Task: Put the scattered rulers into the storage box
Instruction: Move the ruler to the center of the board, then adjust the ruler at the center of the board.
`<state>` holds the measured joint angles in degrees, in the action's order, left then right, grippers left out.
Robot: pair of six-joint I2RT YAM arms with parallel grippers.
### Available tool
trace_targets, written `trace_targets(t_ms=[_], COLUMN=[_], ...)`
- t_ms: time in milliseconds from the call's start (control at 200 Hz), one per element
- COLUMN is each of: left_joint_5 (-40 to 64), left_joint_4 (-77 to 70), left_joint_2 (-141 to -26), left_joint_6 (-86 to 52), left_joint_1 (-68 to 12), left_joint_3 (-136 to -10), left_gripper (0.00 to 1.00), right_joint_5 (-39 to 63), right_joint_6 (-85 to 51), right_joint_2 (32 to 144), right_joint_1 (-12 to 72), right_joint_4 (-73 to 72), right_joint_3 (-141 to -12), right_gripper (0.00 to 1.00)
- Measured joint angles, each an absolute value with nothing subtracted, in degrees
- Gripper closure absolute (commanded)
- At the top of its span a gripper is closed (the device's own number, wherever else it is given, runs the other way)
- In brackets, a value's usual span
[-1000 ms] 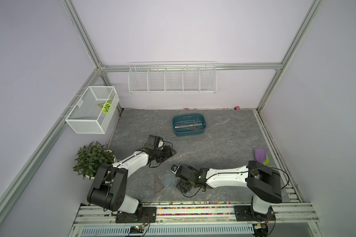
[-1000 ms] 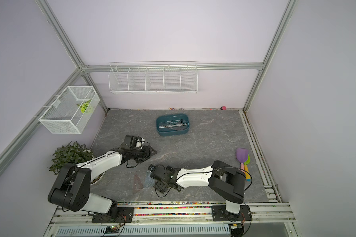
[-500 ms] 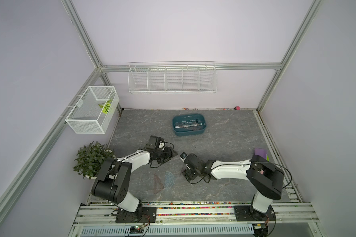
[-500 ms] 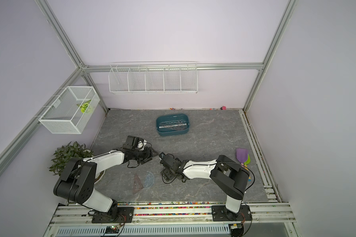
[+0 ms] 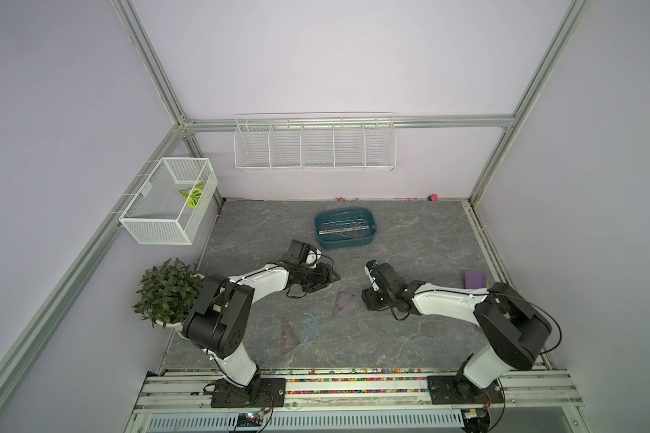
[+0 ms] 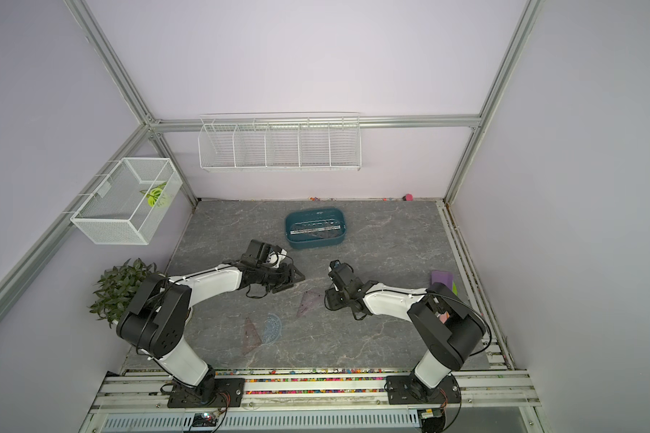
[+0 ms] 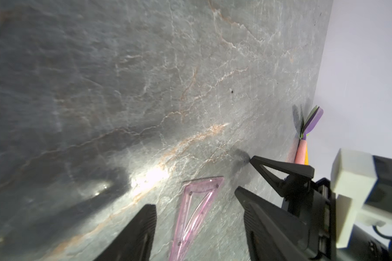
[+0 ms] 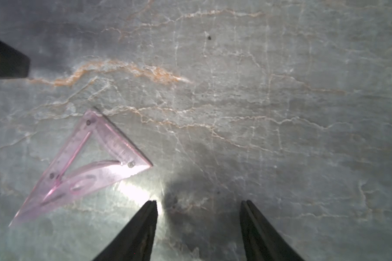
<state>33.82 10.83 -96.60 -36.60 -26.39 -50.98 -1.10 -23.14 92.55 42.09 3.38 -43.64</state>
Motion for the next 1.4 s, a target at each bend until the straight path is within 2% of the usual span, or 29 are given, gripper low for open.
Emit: trace_targets(t_ms=[195, 390, 635, 845, 1010, 1210, 1400], left_joint_5=[35.92, 38.79, 43.48, 45.30, 46.00, 42.92, 37.15], left_joint_4=[12.21, 10.92, 8.54, 7.16, 6.63, 8.38, 15.27], left_joint_2=[-96.38, -99.11, -106.78, -111.85, -114.65, -112.25, -99.48], left_joint_6=[-35.73, -35.75, -36.23, -36.82, -37.23, -37.23, -36.75], left_joint_1=[-26.63, -28.49, -30.74, -33.34, -34.81, -34.30, -30.09], left_joint_3=[-50.24, -50.43, -56.14, -61.73, -65.12, -63.99, -55.31], left_gripper=[0.32, 0.33, 0.34, 0.35, 0.36, 0.35, 0.32], right_joint_5=[9.34, 16.43, 19.59, 19.99, 20.21, 21.63, 22.90], right_joint_6=[-21.37, -21.19, -22.02, -22.79, -23.97, -25.43, -25.41], right_joint_2=[93.95, 97.49, 97.62, 93.30, 89.47, 88.44, 87.88], right_joint_1=[39.79, 36.64, 35.86, 34.94, 34.79, 34.79, 34.79], right_joint_4=[1.13, -1.91, -3.73, -4.73, -6.07, -6.70, -6.96], right_joint_3=[-45.19, -47.33, -46.54, -40.34, -35.68, -34.46, -34.68], right_gripper=[0.45, 0.46, 0.48, 0.49, 0.55, 0.59, 0.60])
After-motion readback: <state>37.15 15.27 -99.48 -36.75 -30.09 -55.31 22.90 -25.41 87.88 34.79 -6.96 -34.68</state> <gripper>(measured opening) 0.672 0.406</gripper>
